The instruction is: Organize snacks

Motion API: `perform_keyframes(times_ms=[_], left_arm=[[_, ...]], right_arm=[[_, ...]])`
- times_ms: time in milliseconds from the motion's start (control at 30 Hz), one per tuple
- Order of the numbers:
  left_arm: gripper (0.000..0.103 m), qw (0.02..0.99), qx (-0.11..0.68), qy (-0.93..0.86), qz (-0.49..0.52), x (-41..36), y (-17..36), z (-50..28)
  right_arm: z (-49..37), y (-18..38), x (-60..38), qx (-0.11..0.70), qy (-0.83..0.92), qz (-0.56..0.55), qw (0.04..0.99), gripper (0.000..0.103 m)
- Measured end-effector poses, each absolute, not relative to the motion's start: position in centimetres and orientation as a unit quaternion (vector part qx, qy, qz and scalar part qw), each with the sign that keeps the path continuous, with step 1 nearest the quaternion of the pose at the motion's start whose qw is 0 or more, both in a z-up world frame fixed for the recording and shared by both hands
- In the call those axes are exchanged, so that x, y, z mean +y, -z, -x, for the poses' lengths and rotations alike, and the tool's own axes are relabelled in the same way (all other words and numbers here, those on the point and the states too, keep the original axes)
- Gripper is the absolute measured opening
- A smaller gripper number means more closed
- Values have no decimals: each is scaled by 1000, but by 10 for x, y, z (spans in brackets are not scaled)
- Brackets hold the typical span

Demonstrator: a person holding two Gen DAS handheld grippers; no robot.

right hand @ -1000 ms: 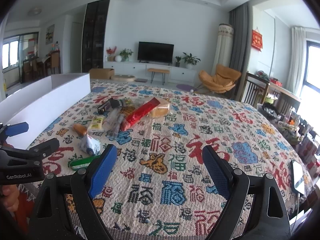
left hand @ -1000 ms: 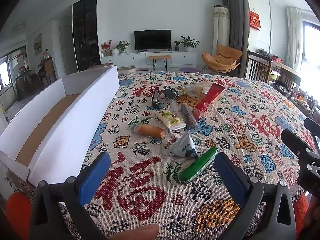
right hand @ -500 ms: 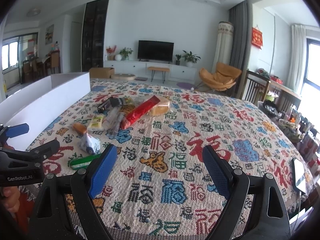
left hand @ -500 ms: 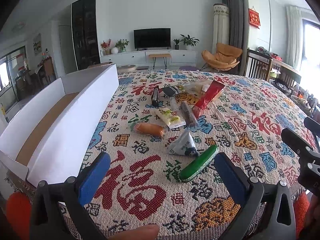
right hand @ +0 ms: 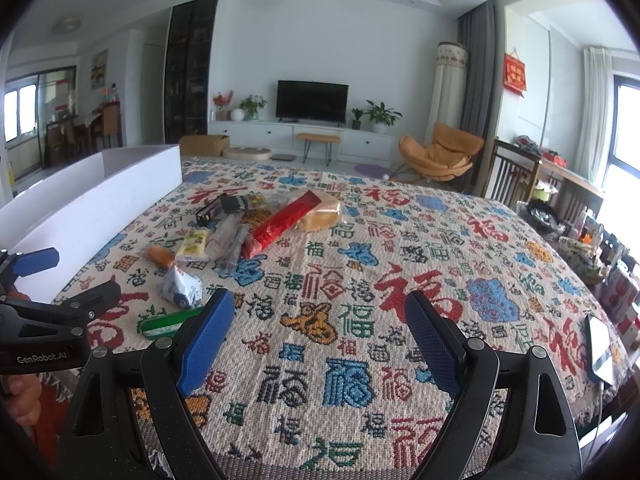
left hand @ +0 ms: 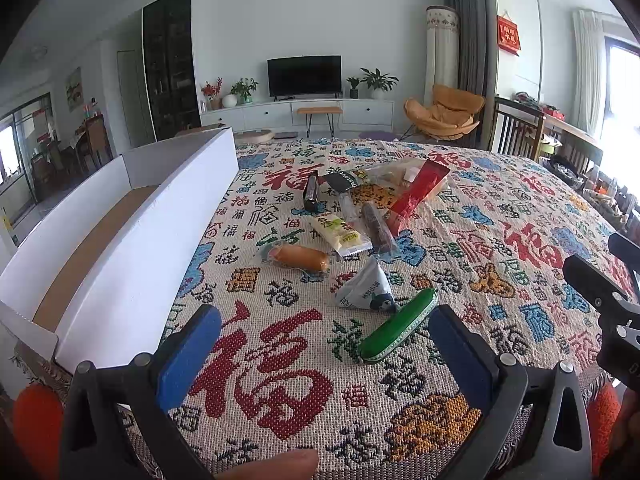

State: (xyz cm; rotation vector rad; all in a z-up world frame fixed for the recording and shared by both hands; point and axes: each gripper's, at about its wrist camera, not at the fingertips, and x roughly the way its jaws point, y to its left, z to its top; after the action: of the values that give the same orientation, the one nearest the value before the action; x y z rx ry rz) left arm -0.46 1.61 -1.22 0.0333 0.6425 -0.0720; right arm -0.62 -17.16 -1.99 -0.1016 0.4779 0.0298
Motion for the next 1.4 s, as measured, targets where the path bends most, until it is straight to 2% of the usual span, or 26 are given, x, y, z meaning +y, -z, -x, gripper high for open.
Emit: perform_keyframes(times_ms=[400, 600, 700, 833, 1133, 1267, 1400], left_arm=[[103, 941, 336, 34, -21, 16, 19, -1], [103, 933, 359, 21, -4, 31, 27, -11], [103, 918, 397, 19, -3, 38, 44, -22], [103, 894, 446, 26, 12, 46, 69, -32], [103, 899, 434, -4, 50, 74, 60, -32], [103, 895, 443, -10, 53, 80, 63, -33], [103, 891, 452, -4, 35, 69, 67, -34]], right_arm=[[2, 23, -172, 247, -21, 46, 968, 89], [-6, 30, -210, 269, 22, -8, 963, 89], [-15, 40, -224, 300, 25, -38, 953, 89], [-32, 68, -208, 389, -42, -58, 918, 89], [-56, 102, -108, 443, -200, 52, 872, 89], [-78, 107, -105, 431, -162, 85, 884, 89], [-110, 103, -157, 436, -69, 41, 896, 89]])
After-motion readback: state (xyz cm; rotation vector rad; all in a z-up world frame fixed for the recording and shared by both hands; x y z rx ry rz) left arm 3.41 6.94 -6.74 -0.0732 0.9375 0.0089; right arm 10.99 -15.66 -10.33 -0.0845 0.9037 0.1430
